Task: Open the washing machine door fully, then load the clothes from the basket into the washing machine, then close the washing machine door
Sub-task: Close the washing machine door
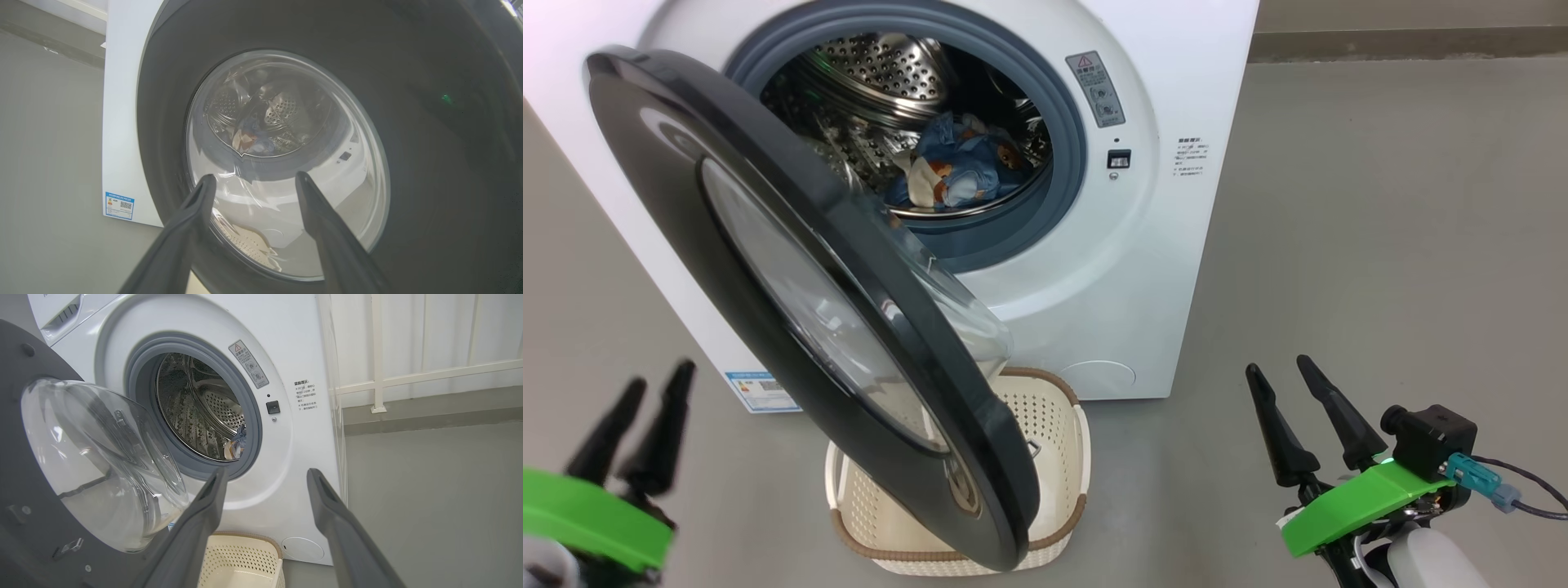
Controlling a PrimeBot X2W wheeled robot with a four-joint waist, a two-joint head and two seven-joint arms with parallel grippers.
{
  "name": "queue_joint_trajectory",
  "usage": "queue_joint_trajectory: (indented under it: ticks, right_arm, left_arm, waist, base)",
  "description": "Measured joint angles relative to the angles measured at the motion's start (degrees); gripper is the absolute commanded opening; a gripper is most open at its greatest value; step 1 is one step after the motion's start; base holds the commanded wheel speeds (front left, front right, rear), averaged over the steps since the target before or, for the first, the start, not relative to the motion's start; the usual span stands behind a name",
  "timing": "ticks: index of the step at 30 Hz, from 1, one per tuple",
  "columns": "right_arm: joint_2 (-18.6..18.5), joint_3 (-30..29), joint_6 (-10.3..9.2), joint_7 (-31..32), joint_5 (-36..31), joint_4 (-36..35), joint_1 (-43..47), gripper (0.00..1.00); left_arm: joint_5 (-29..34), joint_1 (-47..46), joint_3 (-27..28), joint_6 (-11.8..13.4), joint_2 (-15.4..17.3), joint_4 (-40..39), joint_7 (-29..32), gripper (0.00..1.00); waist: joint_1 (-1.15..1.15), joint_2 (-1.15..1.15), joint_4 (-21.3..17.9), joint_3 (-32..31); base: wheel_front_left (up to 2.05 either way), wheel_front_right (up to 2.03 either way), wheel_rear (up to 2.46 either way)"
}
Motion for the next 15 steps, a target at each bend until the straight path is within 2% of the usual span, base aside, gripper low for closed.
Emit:
queue_joint_trajectory:
  ticks: [7,15]
  right_arm:
    - [-0.15,0.03,0.0,-0.01,0.0,0.04,0.0,1.0]
    - [-0.34,0.15,0.0,-0.01,0.0,0.05,-0.01,1.0]
  left_arm:
    - [8.17,3.5,-5.16,-0.36,-1.03,4.85,-16.91,1.0]
    - [15.36,5.31,-9.24,-0.48,-1.44,11.82,-30.72,1.0]
  waist:
    - [0.0,0.0,-0.12,-0.09]
    - [0.0,0.0,-0.66,-0.37]
  base:
    - [0.0,0.0,0.0]
    - [0.0,0.0,0.0]
